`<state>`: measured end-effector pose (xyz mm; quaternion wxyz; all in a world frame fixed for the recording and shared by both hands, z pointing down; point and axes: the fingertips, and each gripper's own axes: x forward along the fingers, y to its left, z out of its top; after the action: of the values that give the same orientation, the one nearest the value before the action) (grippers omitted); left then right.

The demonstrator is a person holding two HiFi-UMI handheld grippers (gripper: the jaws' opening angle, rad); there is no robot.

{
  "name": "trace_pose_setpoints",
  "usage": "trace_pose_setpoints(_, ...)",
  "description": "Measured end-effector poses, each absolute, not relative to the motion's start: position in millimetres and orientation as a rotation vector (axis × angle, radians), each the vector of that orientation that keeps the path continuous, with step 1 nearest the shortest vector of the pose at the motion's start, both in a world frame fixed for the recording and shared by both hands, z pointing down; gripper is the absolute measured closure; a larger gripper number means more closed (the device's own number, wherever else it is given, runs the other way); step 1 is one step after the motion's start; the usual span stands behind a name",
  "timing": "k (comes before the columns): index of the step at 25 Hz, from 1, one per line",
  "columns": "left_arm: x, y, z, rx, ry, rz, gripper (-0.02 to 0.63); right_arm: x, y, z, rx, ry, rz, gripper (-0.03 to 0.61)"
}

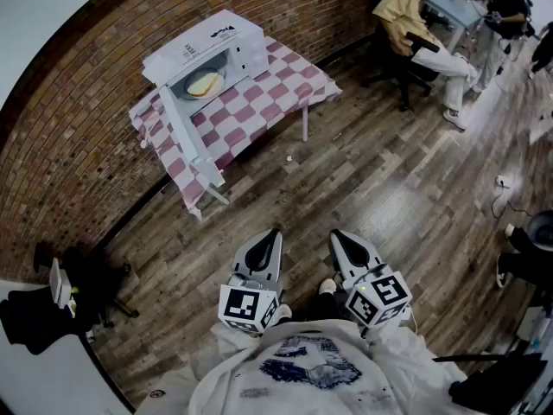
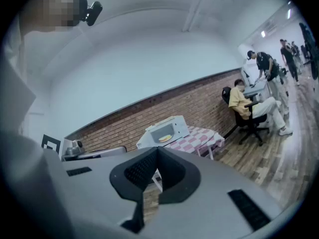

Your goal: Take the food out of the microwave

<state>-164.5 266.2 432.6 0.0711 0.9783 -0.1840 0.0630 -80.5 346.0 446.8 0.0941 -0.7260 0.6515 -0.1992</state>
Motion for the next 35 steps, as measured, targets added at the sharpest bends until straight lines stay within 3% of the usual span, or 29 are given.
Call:
trace_pose_setpoints(8, -272.7, 321.8, 414.5, 2.981, -0.523, 0.183, 0.604, -203.2, 399.8, 426.6, -2.191, 1.867, -0.56, 0.565)
trace_pose_setpoints(14, -303.2, 347.0, 413.2, 2.965, -0.513, 0.166, 0.604, -239.6, 411.0, 412.6, -2.164, 1.908, -0.503, 0.565)
trace_pose_setpoints(21, -288.4, 353.0, 407.1, 2.986, -0.56, 0.161, 0.604, -224.2, 416.9, 407.0, -2.116, 1.922, -0.474, 0.565)
trace_pose_setpoints(35, -185.3, 381.9, 418.3, 2.98, -0.649, 0.196, 0.604, -116.6, 444.7, 425.7, -2.034, 1.962, -0.531, 0.564)
